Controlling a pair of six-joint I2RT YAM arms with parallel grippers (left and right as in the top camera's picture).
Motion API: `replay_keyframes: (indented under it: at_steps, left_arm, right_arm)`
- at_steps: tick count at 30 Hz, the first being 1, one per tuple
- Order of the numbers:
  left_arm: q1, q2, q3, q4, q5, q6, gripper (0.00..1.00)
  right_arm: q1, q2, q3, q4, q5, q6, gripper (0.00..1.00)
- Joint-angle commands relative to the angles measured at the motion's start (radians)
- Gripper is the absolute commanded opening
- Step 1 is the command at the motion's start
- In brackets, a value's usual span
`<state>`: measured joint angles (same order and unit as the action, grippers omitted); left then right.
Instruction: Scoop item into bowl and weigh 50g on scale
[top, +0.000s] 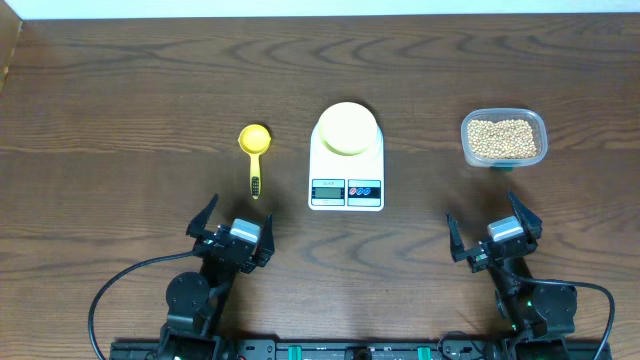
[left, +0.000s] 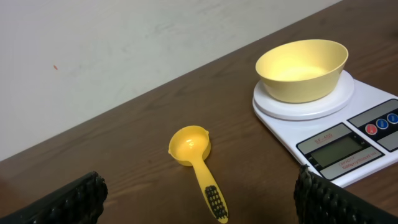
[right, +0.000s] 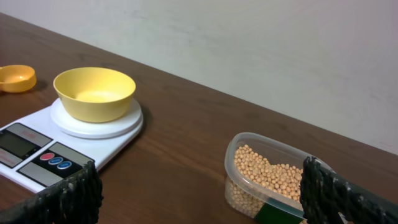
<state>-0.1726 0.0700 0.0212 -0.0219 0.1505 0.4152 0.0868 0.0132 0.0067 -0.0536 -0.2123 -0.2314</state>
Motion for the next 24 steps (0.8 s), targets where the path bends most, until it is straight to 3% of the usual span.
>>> replay_keyframes:
  at_steps: [1,24]
  left_arm:
    - [-0.004,-0.007,-0.017,-0.031,0.013,-0.007,0.98]
    - [-0.004,-0.007,-0.017,-0.009,0.013,-0.006,0.98]
  right_arm:
    - [-0.005,-0.002,-0.001,-0.003,-0.003,-0.009,0.99]
    - [-0.005,-0.002,-0.001,-0.003,-0.003,-0.009,0.99]
